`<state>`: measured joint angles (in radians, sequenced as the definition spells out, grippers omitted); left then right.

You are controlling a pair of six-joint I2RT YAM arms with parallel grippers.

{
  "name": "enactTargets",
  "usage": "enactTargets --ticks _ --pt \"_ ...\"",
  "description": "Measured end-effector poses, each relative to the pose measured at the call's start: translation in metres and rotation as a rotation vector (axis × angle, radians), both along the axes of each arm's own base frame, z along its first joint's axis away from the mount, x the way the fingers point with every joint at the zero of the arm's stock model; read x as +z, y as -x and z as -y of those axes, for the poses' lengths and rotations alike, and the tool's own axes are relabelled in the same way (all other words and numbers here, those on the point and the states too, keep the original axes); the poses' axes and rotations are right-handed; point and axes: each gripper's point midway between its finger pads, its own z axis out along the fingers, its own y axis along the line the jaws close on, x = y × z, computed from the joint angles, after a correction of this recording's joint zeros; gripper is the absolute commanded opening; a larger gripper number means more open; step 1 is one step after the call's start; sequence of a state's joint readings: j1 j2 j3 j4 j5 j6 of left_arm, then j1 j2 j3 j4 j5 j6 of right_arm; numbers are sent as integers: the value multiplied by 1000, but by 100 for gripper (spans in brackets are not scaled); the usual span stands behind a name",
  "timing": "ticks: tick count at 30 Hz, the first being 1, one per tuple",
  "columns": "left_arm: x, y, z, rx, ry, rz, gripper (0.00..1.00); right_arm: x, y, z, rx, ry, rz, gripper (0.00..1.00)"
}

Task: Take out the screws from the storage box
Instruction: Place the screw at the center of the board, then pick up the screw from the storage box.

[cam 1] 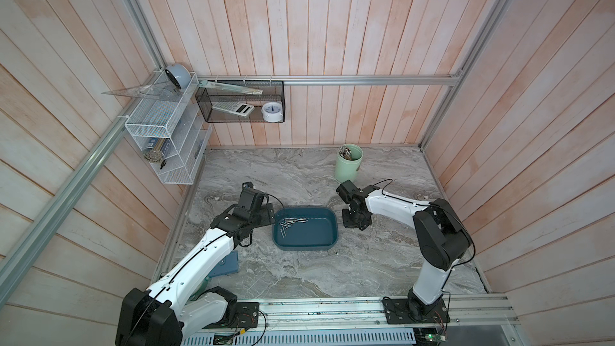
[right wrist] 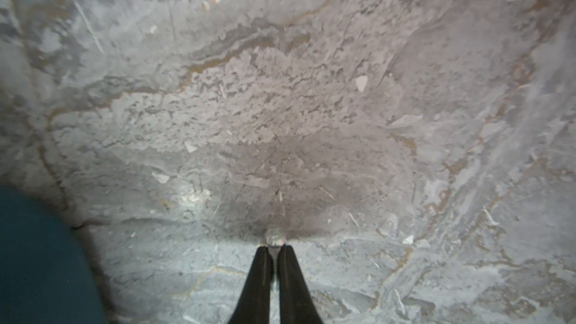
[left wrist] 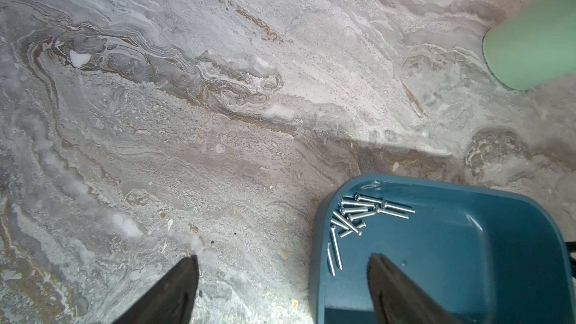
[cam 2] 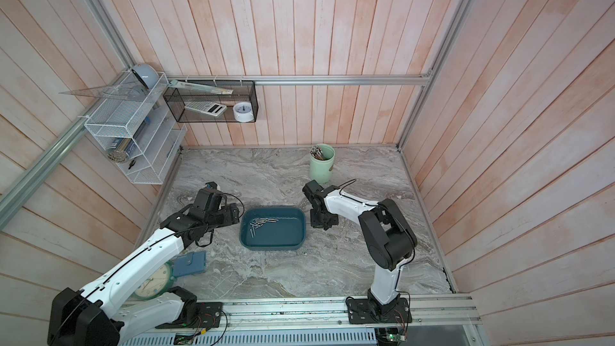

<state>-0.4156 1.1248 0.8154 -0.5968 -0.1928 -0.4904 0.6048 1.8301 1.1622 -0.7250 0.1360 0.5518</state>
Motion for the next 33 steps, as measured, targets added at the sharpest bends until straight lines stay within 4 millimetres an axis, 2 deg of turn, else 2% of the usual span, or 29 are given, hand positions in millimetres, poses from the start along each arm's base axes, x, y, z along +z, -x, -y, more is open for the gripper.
enactTargets --ticks 12,15,17,22,24,27,31,33 --pt "0 0 -1 2 -4 -1 90 -4 -1 -2 -3 -3 -5 16" --pt "0 0 -1 4 -5 0 90 -4 -1 -1 -10 -3 -6 21" --pt "0 0 -1 4 -6 0 90 -3 -2 -1 -21 -5 -5 29" --pt "0 -1 -3 12 -14 4 90 4 -4 -3 -25 -10 -5 29" --pt "0 -1 -4 14 -17 5 90 13 -7 -5 -25 -20 10 29" --pt "0 -1 -4 16 -19 6 90 38 -11 -7 -25 -48 58 29" --pt "0 -1 -5 17 -21 7 90 93 -19 -4 -30 -93 190 29" --pt "1 -1 -5 18 -23 8 90 123 -21 1 -40 -115 275 41"
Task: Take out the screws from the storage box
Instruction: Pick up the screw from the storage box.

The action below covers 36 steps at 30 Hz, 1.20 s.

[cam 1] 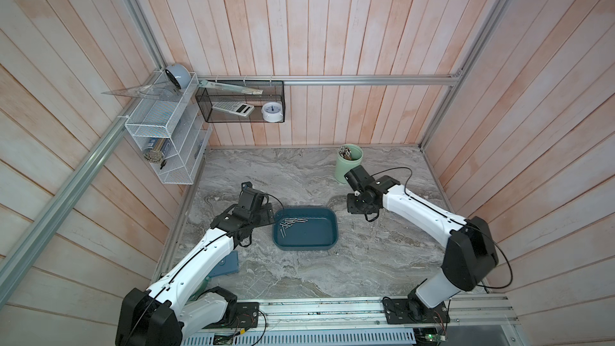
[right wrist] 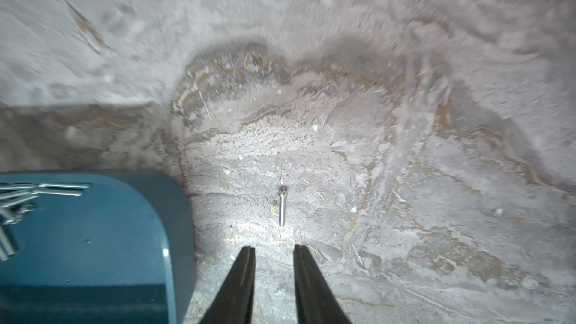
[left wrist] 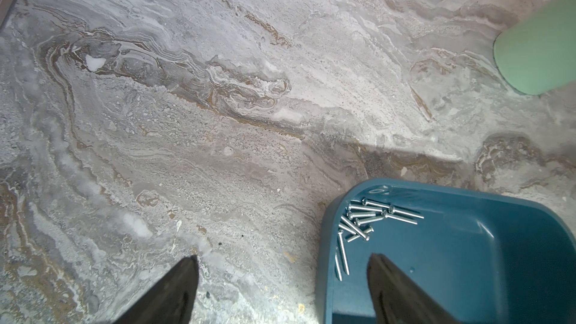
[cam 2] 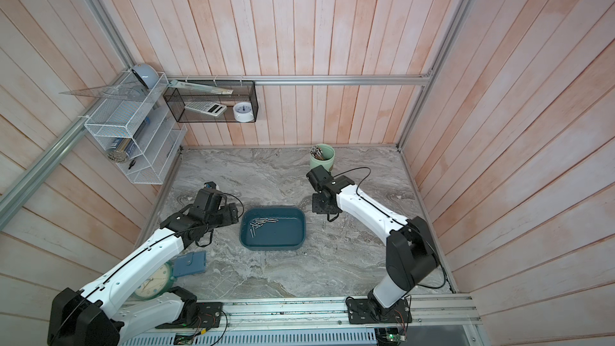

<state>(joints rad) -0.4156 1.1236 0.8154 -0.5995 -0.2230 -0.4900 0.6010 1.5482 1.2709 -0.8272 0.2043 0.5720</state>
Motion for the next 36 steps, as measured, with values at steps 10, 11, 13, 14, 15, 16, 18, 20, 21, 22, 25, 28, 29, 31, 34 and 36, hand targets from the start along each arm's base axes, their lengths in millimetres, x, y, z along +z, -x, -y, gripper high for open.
enactTargets --ticks 10,11,13,14,15,16,18,20,21,22,25,28,29,31,34,36 --pt "4 -1 -4 14 -13 17 90 92 19 67 -196 -172 461 98" --pt "4 -1 -4 16 -15 18 90 90 20 73 -215 -178 476 98" --pt "4 -1 -6 20 -20 21 90 84 21 81 -240 -187 490 98" --pt "5 -1 -6 23 -22 23 90 80 21 82 -245 -189 489 98" --pt "5 -1 -7 25 -25 23 90 78 21 82 -244 -192 486 97" --pt "5 -2 -7 27 -27 24 90 76 21 79 -238 -197 479 97" --pt "5 -2 -8 29 -30 26 90 73 18 70 -208 -225 462 94" --pt "6 -2 -9 32 -34 26 90 70 14 53 -163 -280 437 90" --pt "7 -2 -9 34 -36 27 90 67 12 43 -141 -308 423 90" --pt "8 -3 -10 38 -40 32 90 63 9 31 -110 -331 406 90" --pt "12 -3 -13 47 -49 48 90 46 9 -22 29 -347 318 90" --pt "17 -3 -17 56 -60 64 91 37 14 -93 224 -301 231 90" --pt "18 -2 -18 59 -62 69 91 36 16 -119 295 -273 212 90" --pt "21 -2 -20 67 -66 81 91 35 20 -163 416 -228 175 90" --pt "27 -2 -23 77 -69 101 92 22 22 -202 512 -190 120 86" --pt "30 -1 -24 81 -69 111 92 2 22 -207 529 -163 65 81"
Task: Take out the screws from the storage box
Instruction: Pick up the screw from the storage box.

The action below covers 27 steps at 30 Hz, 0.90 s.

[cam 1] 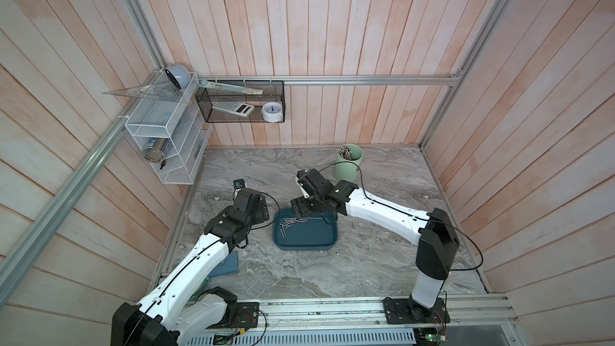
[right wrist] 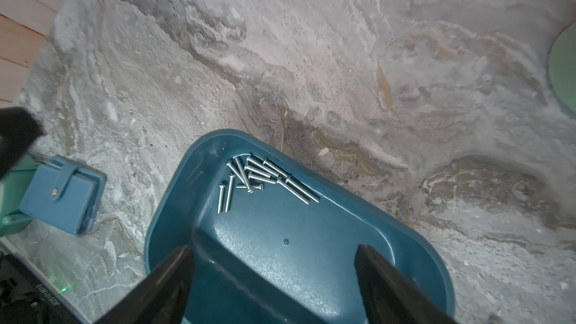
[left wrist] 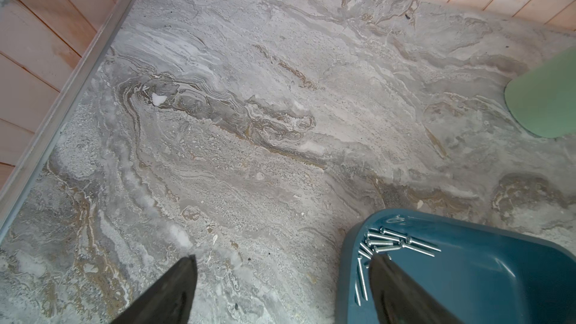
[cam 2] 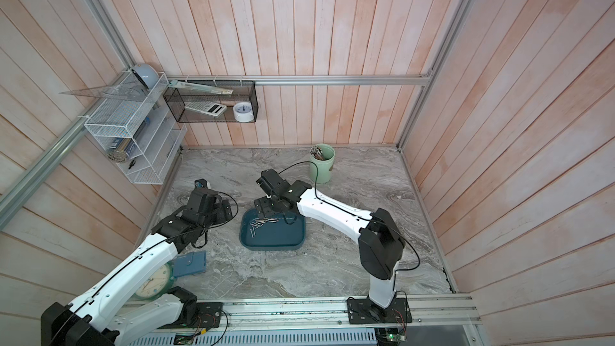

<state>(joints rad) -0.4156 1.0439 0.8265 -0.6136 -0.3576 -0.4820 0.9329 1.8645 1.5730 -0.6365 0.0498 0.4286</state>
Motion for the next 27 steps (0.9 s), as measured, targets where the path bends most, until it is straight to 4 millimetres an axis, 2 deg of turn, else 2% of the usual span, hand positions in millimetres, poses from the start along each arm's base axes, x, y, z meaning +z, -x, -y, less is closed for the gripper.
enactTargets --ticks 5,8,14,21,24,27 --pt "7 1 -3 10 -1 25 92 -56 7 1 30 93 -134 70" --pt "9 1 -3 12 0 32 92 -73 9 -6 42 107 -180 62" --pt "9 1 -3 12 2 35 92 -81 4 -28 65 78 -213 53" --pt "9 1 -3 12 2 35 92 -95 8 -41 84 78 -245 46" --pt "10 1 -3 12 3 36 92 -104 12 -45 89 83 -269 36" --pt "10 0 -3 12 3 36 92 -110 16 -50 93 82 -288 34"
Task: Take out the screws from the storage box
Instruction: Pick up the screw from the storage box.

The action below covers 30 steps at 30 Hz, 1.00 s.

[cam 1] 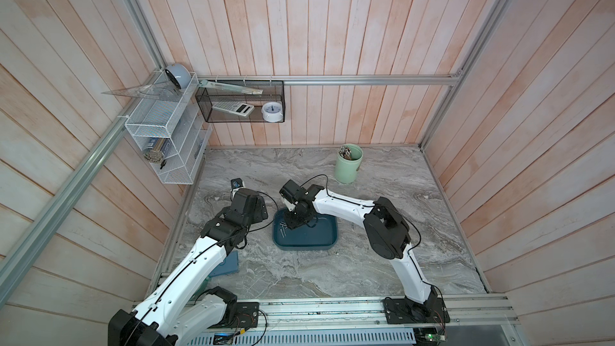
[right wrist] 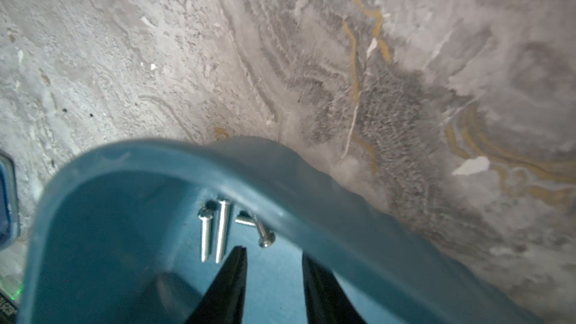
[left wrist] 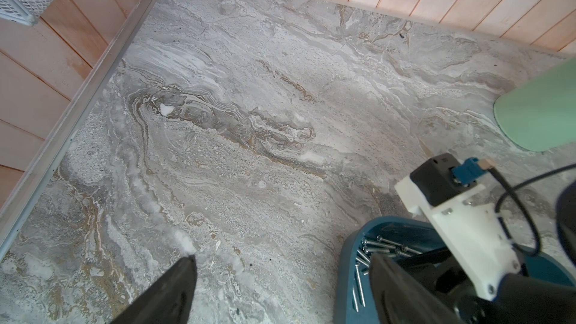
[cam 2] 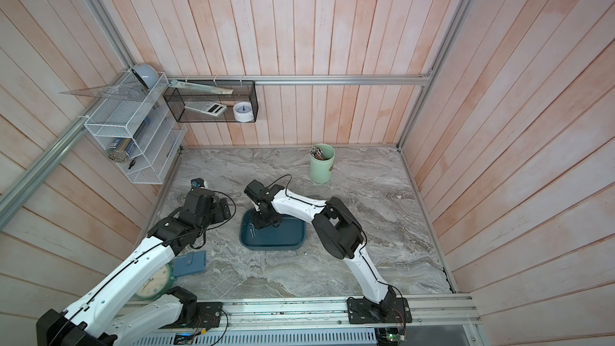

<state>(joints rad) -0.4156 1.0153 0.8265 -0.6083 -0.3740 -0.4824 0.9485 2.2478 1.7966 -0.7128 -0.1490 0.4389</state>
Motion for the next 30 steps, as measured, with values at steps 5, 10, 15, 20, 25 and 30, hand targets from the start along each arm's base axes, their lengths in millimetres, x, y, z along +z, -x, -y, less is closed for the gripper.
enactTargets --ticks 5,10,15,20,25,30 --pt "0 0 1 -2 2 1 92 -9 3 -4 -1 4 -22 31" --pt "-1 0 1 -2 1 -4 93 -9 4 -6 -6 -1 -23 26" --pt "-1 -1 1 -2 0 -5 93 -10 8 -8 -9 1 -29 13" --pt "-1 -1 1 -2 0 -5 93 -10 7 -8 -9 4 -22 7" --pt "-3 -1 1 -2 -2 -10 93 -6 8 -2 -14 30 -10 2" --pt "-3 -1 1 -2 -2 -11 93 12 9 12 -24 45 21 0"
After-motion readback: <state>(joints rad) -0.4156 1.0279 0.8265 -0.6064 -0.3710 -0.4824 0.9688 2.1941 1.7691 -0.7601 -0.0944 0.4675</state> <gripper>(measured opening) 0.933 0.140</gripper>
